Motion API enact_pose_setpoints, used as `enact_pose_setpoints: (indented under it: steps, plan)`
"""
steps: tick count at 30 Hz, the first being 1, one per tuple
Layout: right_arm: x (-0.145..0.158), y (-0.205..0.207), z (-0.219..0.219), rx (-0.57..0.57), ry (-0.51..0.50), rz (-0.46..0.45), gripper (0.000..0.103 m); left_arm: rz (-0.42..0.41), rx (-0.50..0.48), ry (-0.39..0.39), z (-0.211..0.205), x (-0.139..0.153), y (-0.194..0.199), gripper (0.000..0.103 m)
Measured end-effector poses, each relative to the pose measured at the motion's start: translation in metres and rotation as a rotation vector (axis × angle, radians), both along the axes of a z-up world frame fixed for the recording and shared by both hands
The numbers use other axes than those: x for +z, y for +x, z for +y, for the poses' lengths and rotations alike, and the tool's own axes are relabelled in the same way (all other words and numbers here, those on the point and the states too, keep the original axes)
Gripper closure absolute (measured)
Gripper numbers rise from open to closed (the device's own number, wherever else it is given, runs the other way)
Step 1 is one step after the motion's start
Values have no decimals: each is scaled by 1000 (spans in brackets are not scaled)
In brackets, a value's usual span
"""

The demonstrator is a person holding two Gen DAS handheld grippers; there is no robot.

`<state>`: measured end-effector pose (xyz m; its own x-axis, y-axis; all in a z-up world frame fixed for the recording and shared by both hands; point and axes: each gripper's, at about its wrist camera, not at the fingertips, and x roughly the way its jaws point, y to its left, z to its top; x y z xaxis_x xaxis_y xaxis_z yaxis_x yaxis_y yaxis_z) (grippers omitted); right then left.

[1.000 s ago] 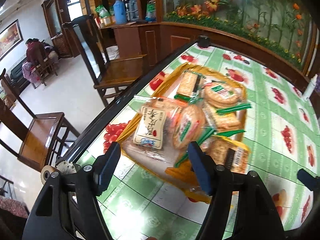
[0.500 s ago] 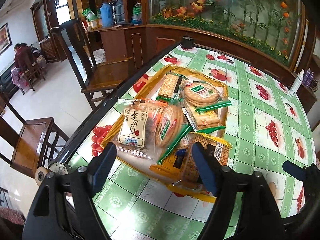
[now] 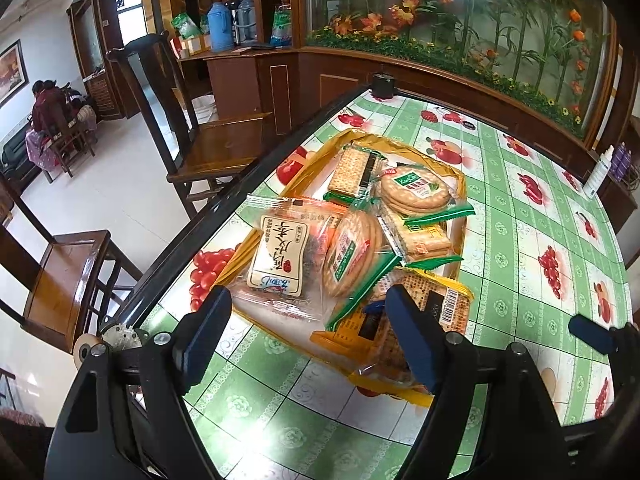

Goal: Organize snacks

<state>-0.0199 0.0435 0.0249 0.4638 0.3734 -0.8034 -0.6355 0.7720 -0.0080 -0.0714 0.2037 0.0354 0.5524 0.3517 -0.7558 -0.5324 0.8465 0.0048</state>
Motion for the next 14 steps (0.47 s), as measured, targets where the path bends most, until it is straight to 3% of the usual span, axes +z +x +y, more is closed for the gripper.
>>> enact_pose_setpoints:
  steps: [8, 14]
  plan:
    - [18, 2, 32, 30, 15, -102, 3, -13, 25, -4, 12, 3, -11, 23]
    - [15, 3, 39, 36, 21, -85, 2, -11, 20, -22, 18, 2, -13, 22]
